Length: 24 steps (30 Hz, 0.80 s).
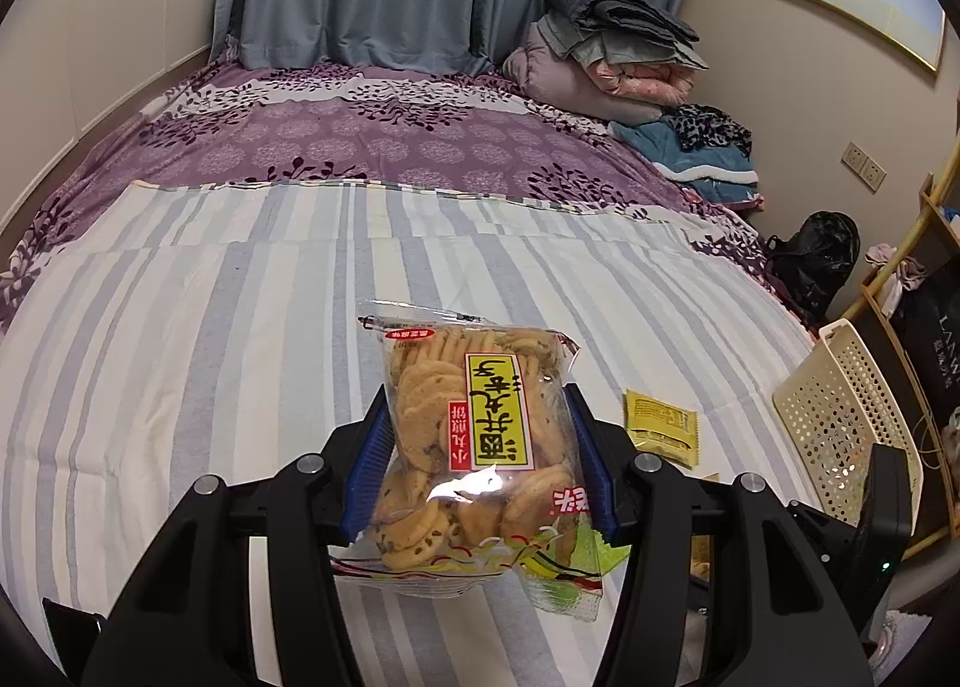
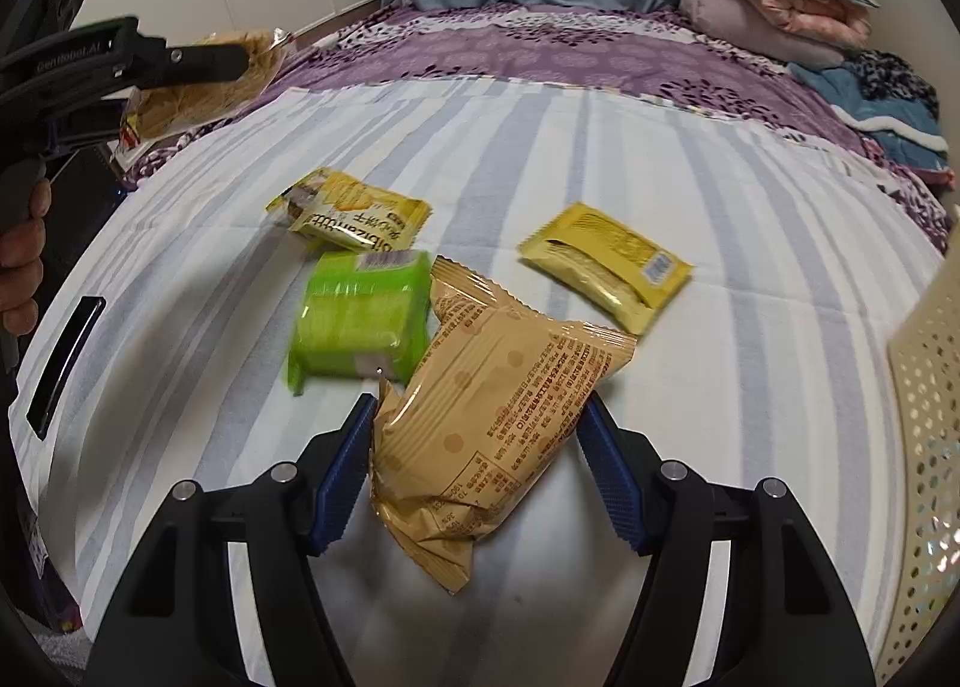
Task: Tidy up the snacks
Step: 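Grasp the brown paper bag with the right tool while the left tool holds the cracker bag, then carry the brown paper bag with the right tool into the basket and release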
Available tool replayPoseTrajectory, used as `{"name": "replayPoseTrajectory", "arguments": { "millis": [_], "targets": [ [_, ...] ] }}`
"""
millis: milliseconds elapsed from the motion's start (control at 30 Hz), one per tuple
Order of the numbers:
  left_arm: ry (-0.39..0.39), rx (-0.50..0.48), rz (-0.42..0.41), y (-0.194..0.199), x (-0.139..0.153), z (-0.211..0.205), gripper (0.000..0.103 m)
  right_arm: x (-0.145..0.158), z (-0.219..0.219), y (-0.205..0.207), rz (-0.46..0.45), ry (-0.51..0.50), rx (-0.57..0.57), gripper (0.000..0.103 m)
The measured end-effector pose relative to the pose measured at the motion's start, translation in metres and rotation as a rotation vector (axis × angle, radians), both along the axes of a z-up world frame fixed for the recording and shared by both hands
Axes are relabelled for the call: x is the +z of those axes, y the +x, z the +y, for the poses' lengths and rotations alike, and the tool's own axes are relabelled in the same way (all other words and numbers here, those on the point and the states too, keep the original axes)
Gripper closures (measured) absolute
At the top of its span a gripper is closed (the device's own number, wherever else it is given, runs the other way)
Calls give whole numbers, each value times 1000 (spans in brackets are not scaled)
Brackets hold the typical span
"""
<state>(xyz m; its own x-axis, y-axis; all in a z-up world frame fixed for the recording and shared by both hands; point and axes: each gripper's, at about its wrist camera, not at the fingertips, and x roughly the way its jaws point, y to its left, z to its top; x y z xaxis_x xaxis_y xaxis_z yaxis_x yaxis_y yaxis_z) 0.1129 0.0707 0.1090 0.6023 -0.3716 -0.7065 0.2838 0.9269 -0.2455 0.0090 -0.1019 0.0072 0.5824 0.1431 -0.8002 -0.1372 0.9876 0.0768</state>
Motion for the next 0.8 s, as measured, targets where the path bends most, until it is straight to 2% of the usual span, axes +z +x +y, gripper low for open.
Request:
{"name": "replayPoseTrajectory", "arguments": {
  "millis": [333,800],
  "targets": [
    [8,-38,-37,-20,18,-18,47,28,-23,-28,-81,37,-66,36],
    [34,-93,-118,-48,57,-51,47,81,-79,-65,-264,95,-199,36]
  ]
}}
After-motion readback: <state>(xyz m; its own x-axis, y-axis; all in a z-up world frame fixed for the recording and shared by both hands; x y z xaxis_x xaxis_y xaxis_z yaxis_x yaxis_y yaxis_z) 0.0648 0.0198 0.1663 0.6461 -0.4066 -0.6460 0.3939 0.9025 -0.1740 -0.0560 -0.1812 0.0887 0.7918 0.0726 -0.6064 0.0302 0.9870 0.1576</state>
